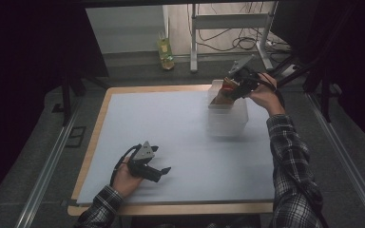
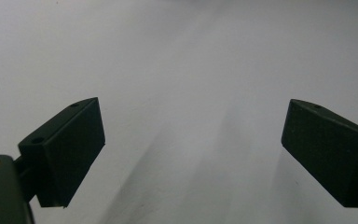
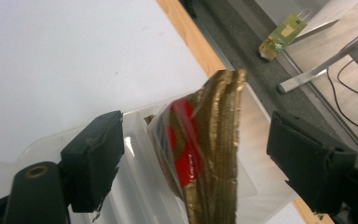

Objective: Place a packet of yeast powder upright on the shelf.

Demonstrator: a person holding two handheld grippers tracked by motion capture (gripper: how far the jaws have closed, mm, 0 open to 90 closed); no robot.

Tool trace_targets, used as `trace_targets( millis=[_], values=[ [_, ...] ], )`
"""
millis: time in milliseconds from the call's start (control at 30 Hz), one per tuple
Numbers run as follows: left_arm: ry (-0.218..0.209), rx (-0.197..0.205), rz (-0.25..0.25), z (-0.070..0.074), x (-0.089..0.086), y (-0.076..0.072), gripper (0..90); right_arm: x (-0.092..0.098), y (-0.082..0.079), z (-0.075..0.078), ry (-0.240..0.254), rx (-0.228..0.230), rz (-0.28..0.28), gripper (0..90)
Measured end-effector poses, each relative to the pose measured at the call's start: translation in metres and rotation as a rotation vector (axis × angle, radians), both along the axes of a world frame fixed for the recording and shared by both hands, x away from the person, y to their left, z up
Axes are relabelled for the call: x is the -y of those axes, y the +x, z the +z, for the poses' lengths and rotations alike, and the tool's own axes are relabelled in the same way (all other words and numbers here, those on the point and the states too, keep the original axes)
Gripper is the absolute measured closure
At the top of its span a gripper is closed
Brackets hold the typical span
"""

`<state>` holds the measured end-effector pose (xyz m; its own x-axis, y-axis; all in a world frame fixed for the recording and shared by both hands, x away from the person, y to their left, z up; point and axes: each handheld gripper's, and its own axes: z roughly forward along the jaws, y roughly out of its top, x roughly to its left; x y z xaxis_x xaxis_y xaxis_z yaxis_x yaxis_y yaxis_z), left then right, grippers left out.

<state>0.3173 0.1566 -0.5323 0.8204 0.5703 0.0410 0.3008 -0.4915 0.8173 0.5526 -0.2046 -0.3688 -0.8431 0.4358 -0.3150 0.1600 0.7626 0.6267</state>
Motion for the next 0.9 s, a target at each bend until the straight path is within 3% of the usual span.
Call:
trace_targets(
  millis=[300, 533, 900],
  values=[
    [-0.005, -0.001, 0.003, 0.0, 0.0, 0.0, 5.9, 0.007, -0.004, 0.005, 0.104, -0.018, -0.031, 12.8],
    [-0.043, -0.003, 0.016, 0.001, -0.001, 0.0, 4.3, 0.005, -0.01, 0.005, 0.129, -0.017, -0.036, 11.8],
    [-0.024, 0.012, 0.017, 0.002, -0.001, -0.001, 3.5, 0.002, -0.023, 0.013, 0.189, -0.003, -0.052, 11.7]
  ],
)
